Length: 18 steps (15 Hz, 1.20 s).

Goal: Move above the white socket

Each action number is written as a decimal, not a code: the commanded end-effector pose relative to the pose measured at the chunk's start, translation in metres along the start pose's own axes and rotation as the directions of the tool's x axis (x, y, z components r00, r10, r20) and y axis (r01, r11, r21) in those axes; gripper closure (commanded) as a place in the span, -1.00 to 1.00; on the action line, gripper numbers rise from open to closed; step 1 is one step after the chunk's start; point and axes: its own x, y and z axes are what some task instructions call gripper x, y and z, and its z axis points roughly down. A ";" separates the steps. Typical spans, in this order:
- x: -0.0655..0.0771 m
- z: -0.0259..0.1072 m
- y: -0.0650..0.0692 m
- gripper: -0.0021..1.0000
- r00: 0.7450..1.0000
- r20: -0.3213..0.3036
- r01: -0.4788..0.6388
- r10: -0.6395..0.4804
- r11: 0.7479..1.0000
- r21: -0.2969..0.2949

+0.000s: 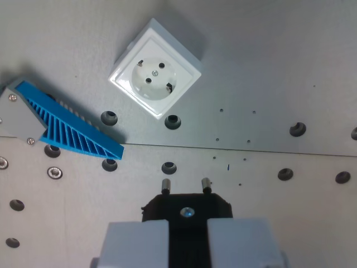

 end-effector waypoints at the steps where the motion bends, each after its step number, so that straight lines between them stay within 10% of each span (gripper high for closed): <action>1: 0.000 0.000 0.000 1.00 1.000 -0.001 -0.001 0.001 1.000 0.000; 18: 0.000 0.013 -0.002 1.00 0.992 -0.033 0.126 -0.126 0.992 -0.003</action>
